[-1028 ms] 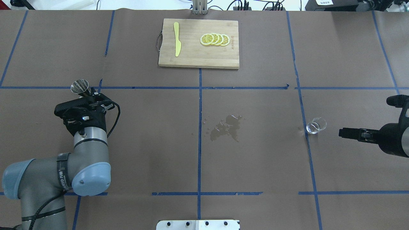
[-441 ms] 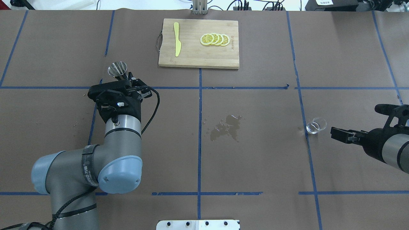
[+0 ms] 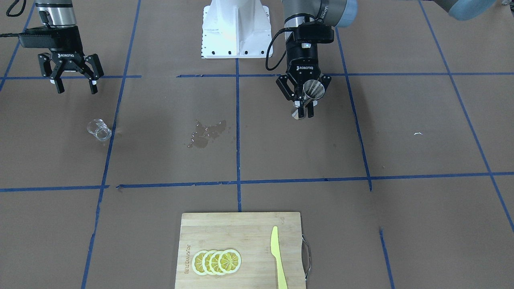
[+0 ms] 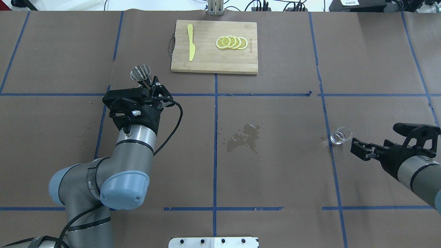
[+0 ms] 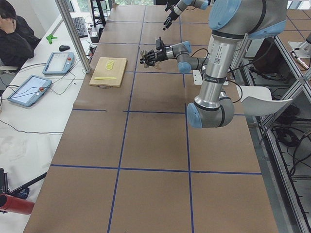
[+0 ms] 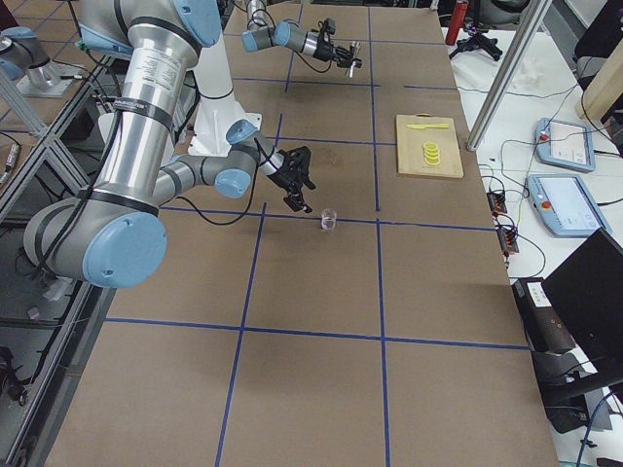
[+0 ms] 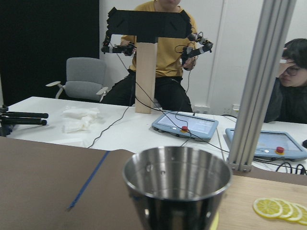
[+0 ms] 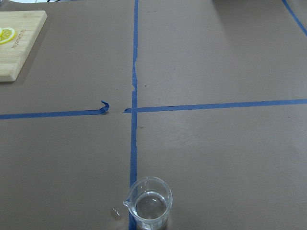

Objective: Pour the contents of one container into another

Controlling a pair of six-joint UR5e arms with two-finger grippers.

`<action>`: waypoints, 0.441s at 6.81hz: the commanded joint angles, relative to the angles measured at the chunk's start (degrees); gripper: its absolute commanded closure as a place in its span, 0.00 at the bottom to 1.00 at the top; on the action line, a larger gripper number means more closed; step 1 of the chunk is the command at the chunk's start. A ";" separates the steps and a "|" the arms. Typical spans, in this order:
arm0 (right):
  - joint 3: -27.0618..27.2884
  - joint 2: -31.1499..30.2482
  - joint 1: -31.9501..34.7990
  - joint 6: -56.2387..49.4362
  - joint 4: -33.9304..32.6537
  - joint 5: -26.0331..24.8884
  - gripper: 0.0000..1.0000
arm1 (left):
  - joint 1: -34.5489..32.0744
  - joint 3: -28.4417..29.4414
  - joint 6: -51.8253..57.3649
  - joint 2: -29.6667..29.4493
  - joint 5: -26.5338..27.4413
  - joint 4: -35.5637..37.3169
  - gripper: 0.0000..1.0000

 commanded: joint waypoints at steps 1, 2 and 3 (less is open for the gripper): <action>-3.47 2.77 -3.53 0.23 0.06 -6.37 0.00 | 0.15 5.78 12.75 3.46 -0.57 -22.99 1.00; -5.40 4.96 -5.45 2.05 0.06 -10.57 0.00 | 0.23 8.23 17.07 3.04 -0.58 -28.92 1.00; -8.99 5.50 -8.43 3.12 0.24 -16.27 0.00 | 0.24 8.69 17.37 3.03 -0.58 -29.41 1.00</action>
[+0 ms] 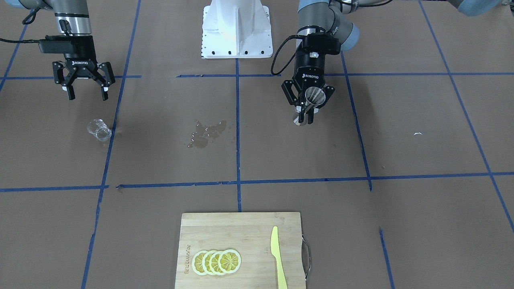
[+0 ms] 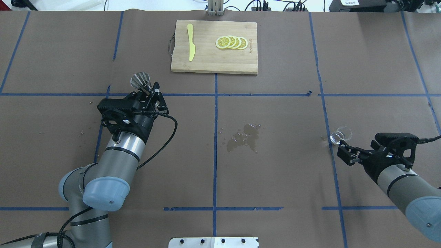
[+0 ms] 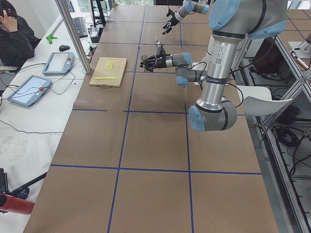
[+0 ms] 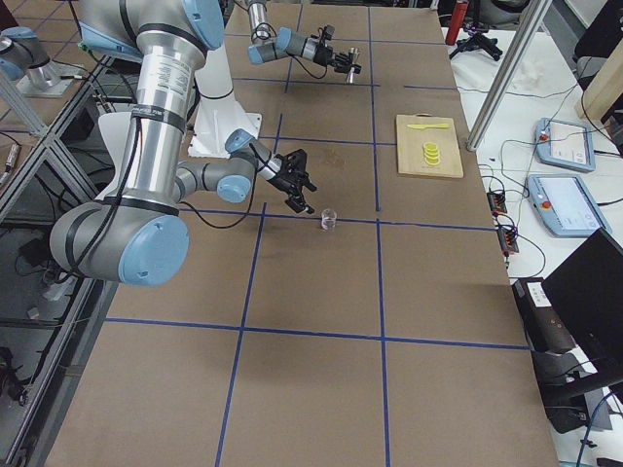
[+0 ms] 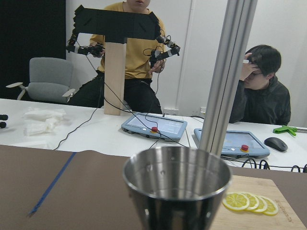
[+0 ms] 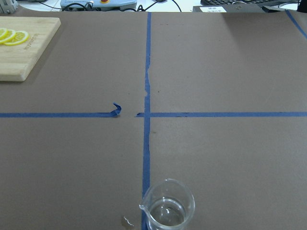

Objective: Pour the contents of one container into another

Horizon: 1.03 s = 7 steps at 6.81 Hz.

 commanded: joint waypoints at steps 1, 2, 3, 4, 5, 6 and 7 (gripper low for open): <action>-6.16 2.74 -4.18 1.52 0.23 -10.26 0.00 | -0.04 1.36 2.89 0.61 -0.14 -3.82 1.00; -8.54 3.10 -4.80 2.39 0.23 -12.91 0.00 | -0.04 1.10 5.77 0.62 -0.14 -3.91 1.00; -11.08 5.19 -4.89 2.75 0.23 -15.02 0.00 | -0.04 0.84 6.40 0.53 -0.14 -3.91 1.00; -14.33 8.43 -4.81 2.66 0.23 -17.05 0.00 | -0.04 0.84 6.50 0.71 -0.14 -3.91 1.00; -15.06 8.81 -4.81 2.66 0.23 -17.15 0.00 | -0.04 0.92 6.50 0.71 -0.14 -3.91 1.00; -15.59 8.81 -4.63 2.75 0.23 -17.16 0.00 | -0.04 0.92 6.50 0.71 -0.14 -3.91 1.00; -16.29 8.73 -4.63 2.75 0.23 -17.24 0.00 | -0.04 0.92 6.50 0.79 -0.14 -3.91 1.00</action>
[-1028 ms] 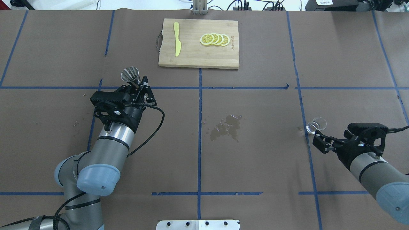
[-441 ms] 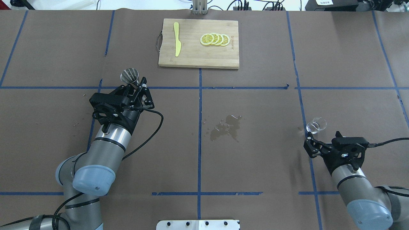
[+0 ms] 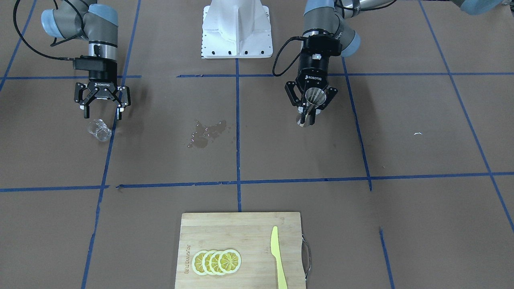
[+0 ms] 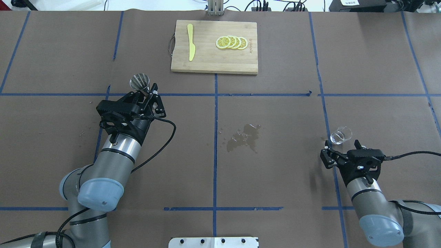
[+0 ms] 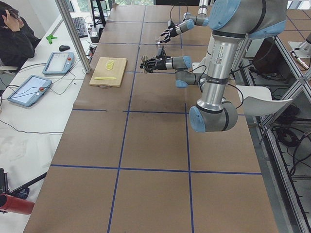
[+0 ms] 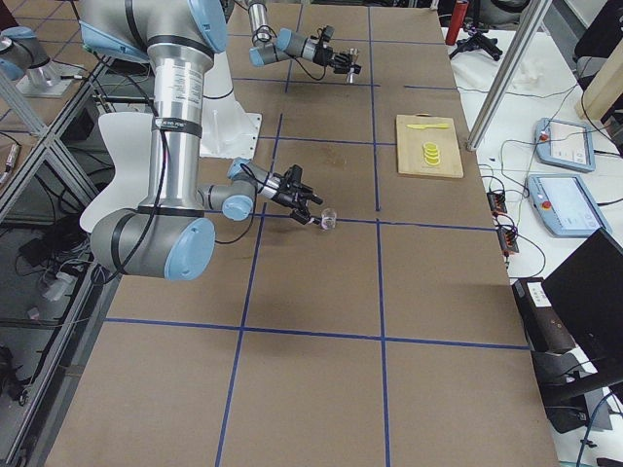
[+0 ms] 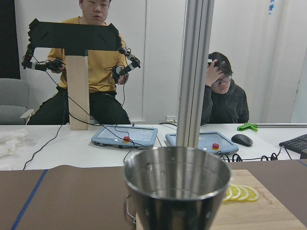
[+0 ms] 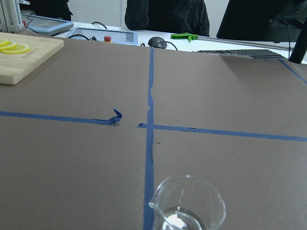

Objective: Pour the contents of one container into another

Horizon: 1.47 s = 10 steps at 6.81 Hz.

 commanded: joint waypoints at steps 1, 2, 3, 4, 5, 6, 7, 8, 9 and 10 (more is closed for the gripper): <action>-2.28 0.18 0.06 0.03 0.00 -0.17 0.00 | 0.00 -0.42 0.11 1.02 0.00 0.00 1.00; -2.55 0.18 0.41 0.38 0.00 -0.17 0.00 | 0.00 -0.52 0.98 1.12 0.00 0.00 1.00; -3.25 0.35 1.37 0.38 0.09 -0.08 0.00 | 0.00 -0.52 0.98 1.20 0.00 0.00 1.00; -3.95 1.05 2.51 0.04 0.09 -0.08 0.00 | 0.00 -0.52 0.98 1.21 0.00 0.00 1.00; -4.39 1.84 3.04 -0.06 0.35 0.01 0.00 | 0.00 -0.43 0.98 1.21 0.09 0.00 1.00; -5.36 4.11 3.22 -0.14 0.35 0.01 0.00 | 0.00 -0.43 1.07 1.64 0.09 0.00 1.00; -6.32 5.09 3.40 0.03 0.35 0.01 0.00 | 0.00 -0.52 0.99 2.17 0.09 -0.09 1.00; -6.94 5.10 3.83 0.21 0.35 0.01 0.02 | 0.00 -0.60 0.98 2.17 0.09 -0.09 1.00; -7.03 5.10 4.01 0.21 0.35 0.01 0.03 | 0.00 -0.69 1.07 2.09 0.17 -0.09 1.00; -7.04 5.19 4.01 0.29 0.44 0.10 0.09 | 0.00 -0.69 1.07 2.08 0.26 -0.09 1.00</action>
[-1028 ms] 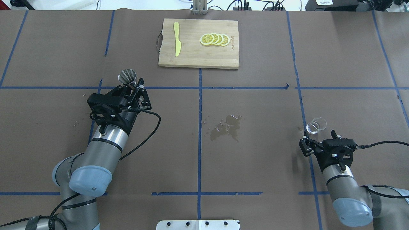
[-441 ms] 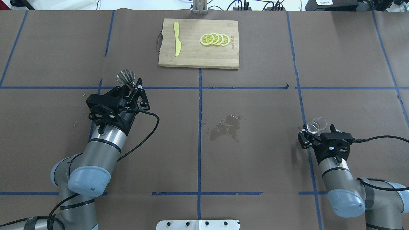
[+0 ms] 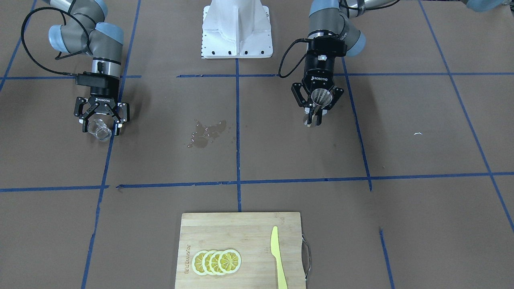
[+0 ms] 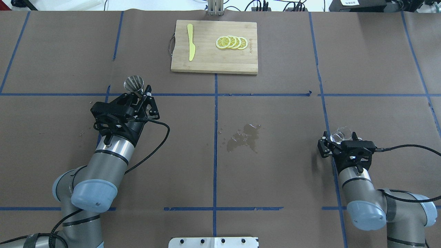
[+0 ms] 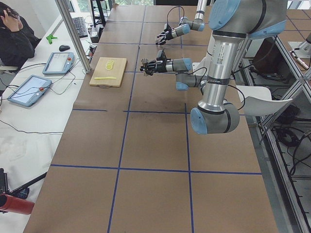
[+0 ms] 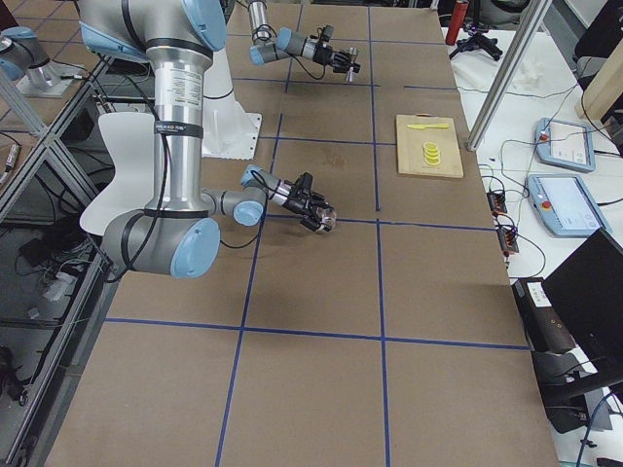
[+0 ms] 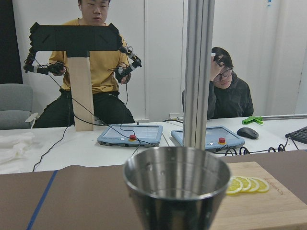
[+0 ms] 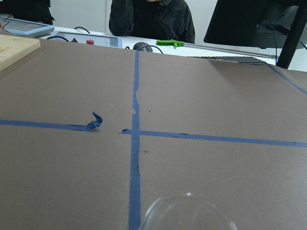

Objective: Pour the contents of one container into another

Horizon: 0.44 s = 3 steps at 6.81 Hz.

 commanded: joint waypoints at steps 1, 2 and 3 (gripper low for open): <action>-0.03 0.11 0.10 0.00 0.06 0.06 0.22 | 0.00 -0.13 0.02 0.00 0.09 -0.18 1.00; -0.03 0.37 0.10 -0.09 0.06 0.06 0.63 | 0.00 -0.13 0.02 0.00 0.09 -0.18 1.00; -0.03 0.46 0.10 -0.18 1.02 0.24 0.91 | 0.00 -0.13 0.02 0.00 0.09 -0.18 1.00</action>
